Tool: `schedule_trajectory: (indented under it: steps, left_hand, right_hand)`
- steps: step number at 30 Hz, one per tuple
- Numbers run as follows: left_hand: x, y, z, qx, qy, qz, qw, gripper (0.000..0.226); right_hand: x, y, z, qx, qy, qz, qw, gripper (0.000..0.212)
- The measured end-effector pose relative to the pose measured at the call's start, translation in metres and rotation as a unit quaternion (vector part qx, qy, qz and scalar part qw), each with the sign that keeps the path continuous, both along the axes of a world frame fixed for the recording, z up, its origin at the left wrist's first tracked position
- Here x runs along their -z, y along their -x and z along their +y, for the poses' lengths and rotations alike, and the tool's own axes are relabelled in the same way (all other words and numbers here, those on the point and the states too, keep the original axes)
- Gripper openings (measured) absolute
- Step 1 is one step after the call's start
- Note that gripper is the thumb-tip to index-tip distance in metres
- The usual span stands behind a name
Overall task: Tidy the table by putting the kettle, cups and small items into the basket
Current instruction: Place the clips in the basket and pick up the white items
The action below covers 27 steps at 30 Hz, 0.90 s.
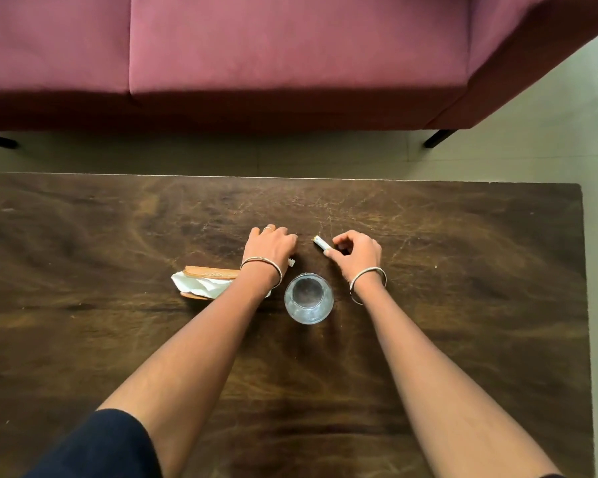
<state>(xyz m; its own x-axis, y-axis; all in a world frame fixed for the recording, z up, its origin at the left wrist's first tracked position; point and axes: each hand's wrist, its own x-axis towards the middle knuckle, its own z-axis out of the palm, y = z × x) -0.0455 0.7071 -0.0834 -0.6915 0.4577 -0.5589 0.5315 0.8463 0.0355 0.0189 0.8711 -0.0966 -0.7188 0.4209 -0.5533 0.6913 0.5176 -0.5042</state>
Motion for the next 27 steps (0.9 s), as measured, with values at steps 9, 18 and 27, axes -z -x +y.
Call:
schedule_trajectory:
  steps: [9, 18, 27]
  left_hand:
    - [0.003, 0.002, 0.001, -0.015, 0.005, -0.008, 1.0, 0.02]
    - [-0.028, -0.006, -0.013, -0.202, -0.124, 0.0, 0.972, 0.013]
    - [-0.107, -0.074, -0.025, -0.324, -0.316, 0.046, 0.89, 0.017]
  right_hand:
    - [0.011, -0.002, -0.004, -0.028, -0.027, 0.011, 0.999, 0.014]
    - [-0.015, -0.045, 0.025, 0.119, 0.028, 0.035, 0.992, 0.017]
    - [-0.079, -0.12, 0.029, 0.29, 0.137, 0.118, 0.94, 0.017]
